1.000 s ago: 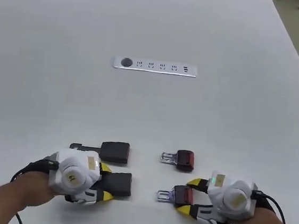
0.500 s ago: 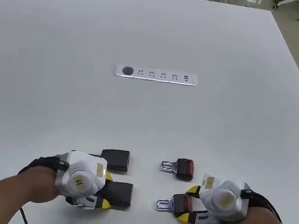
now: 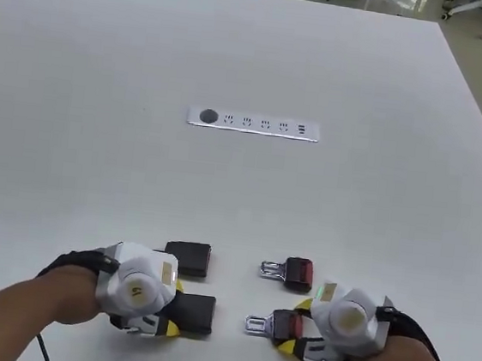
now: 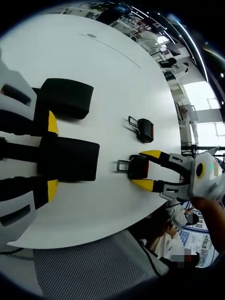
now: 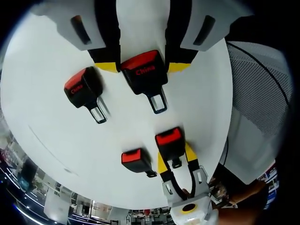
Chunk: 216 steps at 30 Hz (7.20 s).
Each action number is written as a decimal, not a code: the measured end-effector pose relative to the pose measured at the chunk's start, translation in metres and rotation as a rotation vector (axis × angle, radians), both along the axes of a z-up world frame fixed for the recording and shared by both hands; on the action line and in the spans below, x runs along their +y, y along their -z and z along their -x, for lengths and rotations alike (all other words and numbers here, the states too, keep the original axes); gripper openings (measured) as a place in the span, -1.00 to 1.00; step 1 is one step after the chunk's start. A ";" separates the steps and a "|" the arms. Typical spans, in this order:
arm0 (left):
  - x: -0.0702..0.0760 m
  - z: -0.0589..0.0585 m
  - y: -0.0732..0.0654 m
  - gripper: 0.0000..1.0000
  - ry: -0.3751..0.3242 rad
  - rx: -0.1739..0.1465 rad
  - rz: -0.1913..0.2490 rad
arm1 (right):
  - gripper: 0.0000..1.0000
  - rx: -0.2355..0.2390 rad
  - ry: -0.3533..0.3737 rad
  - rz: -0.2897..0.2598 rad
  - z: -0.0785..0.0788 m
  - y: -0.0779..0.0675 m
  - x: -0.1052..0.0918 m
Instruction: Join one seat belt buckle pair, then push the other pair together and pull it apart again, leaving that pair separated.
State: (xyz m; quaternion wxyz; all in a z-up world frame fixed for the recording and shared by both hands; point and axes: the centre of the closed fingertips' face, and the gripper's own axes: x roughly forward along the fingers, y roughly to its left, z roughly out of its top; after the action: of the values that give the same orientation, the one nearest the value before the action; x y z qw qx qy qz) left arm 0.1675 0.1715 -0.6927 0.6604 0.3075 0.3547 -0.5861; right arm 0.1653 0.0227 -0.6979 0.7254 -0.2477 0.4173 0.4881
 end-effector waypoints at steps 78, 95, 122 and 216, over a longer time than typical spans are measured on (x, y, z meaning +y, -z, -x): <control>-0.004 0.001 0.001 -0.33 0.060 0.009 -0.036 | -0.33 -0.051 -0.039 -0.128 0.000 0.003 0.081; -0.001 0.001 0.005 -0.34 0.074 0.022 0.042 | -0.39 -0.102 -0.114 -0.160 0.002 0.004 0.076; -0.005 0.004 0.000 -0.33 0.024 0.027 0.070 | -0.36 -0.103 -0.105 -0.171 0.002 -0.002 0.074; 0.010 -0.100 -0.002 -0.31 -0.077 0.003 0.072 | -0.30 -0.025 -0.091 -0.192 -0.096 -0.007 -0.020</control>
State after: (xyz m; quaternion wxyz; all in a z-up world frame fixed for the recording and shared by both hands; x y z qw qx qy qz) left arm 0.2676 0.1812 -0.6912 0.6926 0.2690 0.3457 -0.5731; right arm 0.2615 0.0024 -0.6913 0.7281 -0.2017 0.3478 0.5551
